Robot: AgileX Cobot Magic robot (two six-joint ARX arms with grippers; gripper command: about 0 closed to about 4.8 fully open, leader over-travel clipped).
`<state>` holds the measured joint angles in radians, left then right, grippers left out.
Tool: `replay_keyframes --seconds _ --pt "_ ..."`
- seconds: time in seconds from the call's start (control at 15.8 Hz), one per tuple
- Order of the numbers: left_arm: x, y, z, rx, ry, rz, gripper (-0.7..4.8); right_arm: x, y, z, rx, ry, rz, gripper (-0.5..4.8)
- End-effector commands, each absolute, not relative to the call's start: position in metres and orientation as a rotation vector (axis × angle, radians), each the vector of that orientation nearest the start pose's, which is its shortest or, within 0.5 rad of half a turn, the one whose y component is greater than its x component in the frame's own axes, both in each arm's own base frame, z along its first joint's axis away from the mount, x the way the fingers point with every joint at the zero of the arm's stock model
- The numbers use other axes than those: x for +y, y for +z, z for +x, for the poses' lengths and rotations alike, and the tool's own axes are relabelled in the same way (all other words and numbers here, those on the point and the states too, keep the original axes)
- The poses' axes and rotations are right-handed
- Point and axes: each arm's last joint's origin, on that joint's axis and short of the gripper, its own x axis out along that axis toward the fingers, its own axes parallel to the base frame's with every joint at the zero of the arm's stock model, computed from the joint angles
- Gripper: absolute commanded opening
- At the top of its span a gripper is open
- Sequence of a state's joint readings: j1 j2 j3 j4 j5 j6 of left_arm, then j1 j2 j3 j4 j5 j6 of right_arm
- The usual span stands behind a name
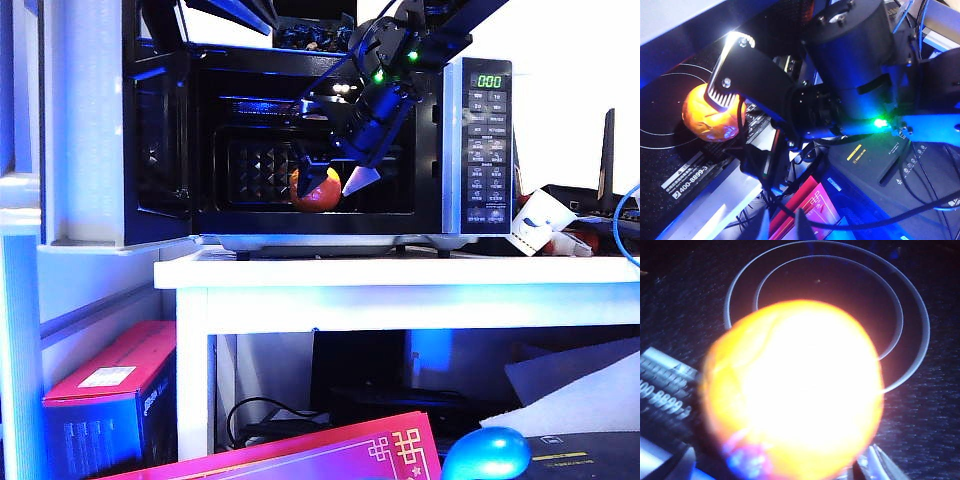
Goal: Open the microwave door, place the orange inside the microwave, then close the microwave door.
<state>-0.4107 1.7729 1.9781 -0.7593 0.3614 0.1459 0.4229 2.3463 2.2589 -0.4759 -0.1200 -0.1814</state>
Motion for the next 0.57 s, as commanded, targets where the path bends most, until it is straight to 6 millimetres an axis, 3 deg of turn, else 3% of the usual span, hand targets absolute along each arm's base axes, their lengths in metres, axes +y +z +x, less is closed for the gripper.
replay_keyframes --seconds 0.06,0.25,0.57 --pt "-0.161 0.424 0.345 0.492 -0.791 0.152 0.83 0.223 0.295 0.493 0.378 0.472 -0.236 4.79" --pt "-0.161 0.424 0.345 0.493 -0.792 0.148 0.83 0.224 0.296 0.494 0.356 0.452 -0.232 4.79" --pt "-0.161 0.424 0.345 0.493 -0.792 0.148 0.83 0.221 0.292 0.481 0.518 0.566 -0.234 4.79"
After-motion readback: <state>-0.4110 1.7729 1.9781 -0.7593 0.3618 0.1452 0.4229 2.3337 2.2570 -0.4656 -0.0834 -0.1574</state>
